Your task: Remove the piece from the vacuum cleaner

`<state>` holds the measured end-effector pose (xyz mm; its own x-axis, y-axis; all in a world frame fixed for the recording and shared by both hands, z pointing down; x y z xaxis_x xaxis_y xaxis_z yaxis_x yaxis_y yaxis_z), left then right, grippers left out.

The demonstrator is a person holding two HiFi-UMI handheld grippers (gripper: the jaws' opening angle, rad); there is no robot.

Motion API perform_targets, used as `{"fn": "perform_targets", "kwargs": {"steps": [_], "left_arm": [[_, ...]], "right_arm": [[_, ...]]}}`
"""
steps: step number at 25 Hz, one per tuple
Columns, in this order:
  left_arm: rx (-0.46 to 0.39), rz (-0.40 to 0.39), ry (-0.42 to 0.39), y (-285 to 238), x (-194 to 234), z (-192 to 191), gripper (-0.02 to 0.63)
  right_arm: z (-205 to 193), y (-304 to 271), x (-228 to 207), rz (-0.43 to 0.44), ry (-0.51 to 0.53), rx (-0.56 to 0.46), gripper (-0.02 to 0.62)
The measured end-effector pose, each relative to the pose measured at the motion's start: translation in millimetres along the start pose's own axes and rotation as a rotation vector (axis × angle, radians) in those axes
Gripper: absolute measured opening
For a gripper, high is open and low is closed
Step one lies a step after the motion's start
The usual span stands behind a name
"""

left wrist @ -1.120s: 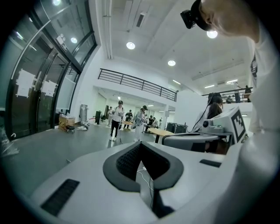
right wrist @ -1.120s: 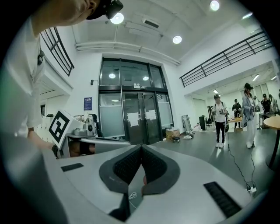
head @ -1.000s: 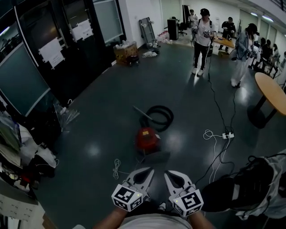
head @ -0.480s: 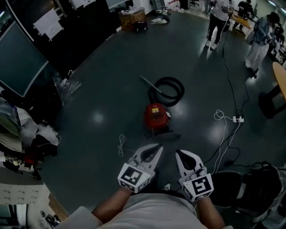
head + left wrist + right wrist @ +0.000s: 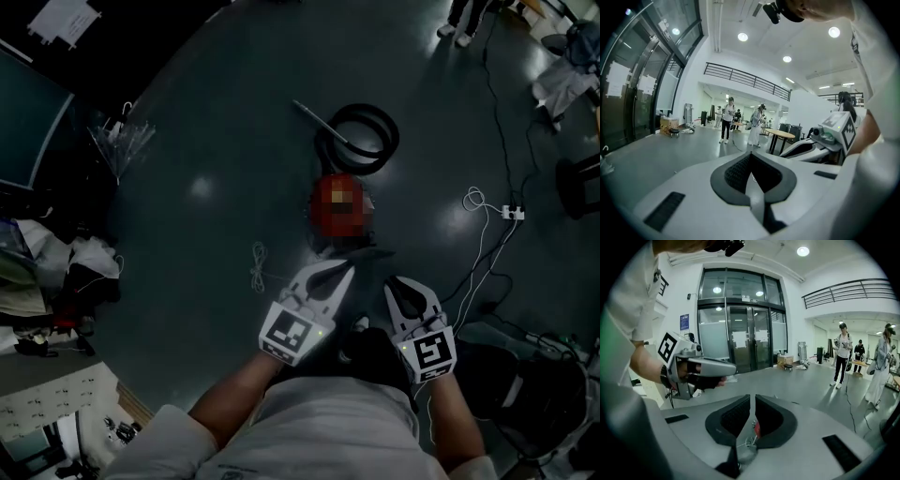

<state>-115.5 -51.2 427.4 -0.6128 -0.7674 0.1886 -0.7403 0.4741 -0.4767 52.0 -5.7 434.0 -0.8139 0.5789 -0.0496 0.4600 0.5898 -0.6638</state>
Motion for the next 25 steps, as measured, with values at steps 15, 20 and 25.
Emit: {"fn": "perform_targets", "kwargs": {"steps": [15,20,25], "left_arm": [[0.279,-0.056,-0.051,-196,74,-153,0.005],[0.305,-0.061,-0.018,-243,88,-199,0.005],[0.32,-0.07,-0.001,-268,93,-232,0.005]], "right_arm": [[-197,-255,-104,0.129,0.44,0.475,0.113],[-275,-334,-131,0.183,0.543,0.582,0.139],[-322,-391,-137,0.231,0.682,0.636,0.161]]}}
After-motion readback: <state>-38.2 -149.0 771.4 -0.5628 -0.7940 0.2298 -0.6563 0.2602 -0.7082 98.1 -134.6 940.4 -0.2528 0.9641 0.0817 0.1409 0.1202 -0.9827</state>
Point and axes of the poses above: the fingertips, and each gripper's own axes: y backward along the fingers, x to its left, z out of its top, the point moved 8 cm from there along y, backward along the fingers, and after that the axes turned 14 degrees about x, right-handed, at the moved point
